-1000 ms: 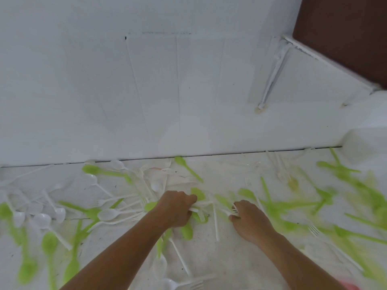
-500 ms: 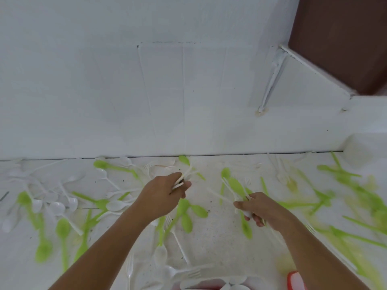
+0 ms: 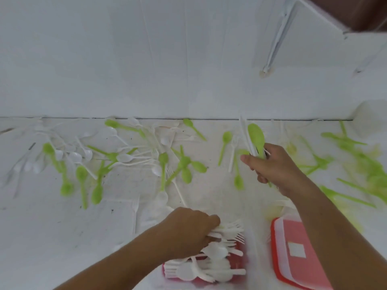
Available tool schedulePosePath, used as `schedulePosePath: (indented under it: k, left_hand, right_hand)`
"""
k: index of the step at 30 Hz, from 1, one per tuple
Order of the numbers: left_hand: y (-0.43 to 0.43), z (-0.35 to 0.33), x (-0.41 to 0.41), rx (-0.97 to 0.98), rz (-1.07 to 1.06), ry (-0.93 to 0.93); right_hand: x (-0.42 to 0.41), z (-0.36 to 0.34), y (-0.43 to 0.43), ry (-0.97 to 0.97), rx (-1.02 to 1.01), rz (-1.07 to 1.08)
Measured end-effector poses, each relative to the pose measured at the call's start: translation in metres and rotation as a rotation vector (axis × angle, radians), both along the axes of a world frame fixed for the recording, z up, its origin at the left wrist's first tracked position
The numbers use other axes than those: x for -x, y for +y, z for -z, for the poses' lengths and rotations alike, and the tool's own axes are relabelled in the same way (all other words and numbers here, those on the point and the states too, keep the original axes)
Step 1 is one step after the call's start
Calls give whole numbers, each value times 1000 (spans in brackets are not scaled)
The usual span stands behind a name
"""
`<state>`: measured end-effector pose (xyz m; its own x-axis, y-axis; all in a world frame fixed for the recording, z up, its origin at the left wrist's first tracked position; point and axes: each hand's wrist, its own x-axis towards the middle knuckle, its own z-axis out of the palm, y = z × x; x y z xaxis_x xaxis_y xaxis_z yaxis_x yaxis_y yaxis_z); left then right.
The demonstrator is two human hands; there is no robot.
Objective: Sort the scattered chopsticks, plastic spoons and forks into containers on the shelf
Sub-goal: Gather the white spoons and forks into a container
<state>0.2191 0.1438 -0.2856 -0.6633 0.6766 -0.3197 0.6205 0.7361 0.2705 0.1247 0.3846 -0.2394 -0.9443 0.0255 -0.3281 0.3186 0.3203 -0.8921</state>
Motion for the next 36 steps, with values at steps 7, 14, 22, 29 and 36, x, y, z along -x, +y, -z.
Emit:
schedulePosePath:
  k: [7, 14, 22, 29, 36]
  left_hand:
    - [2, 21, -13, -166, -117, -272]
    - [-83, -23, -16, -569, -555, -405]
    - [-176, -44, -6, -638, -1055, -111]
    - [-214, -16, -13, -440, -1077, -70]
    - [-171, 52, -16, 377, -602, -195]
  right_hand:
    - [-85, -39, -38, 53, -120, -389]
    - [-115, 13, -73, -67, -611, -781]
    - [-130, 37, -104, -6, -1125, -1133]
    - [-52, -17, -138, 159, -828, -705]
    - [39, 76, -247, -231, -1016, -647]
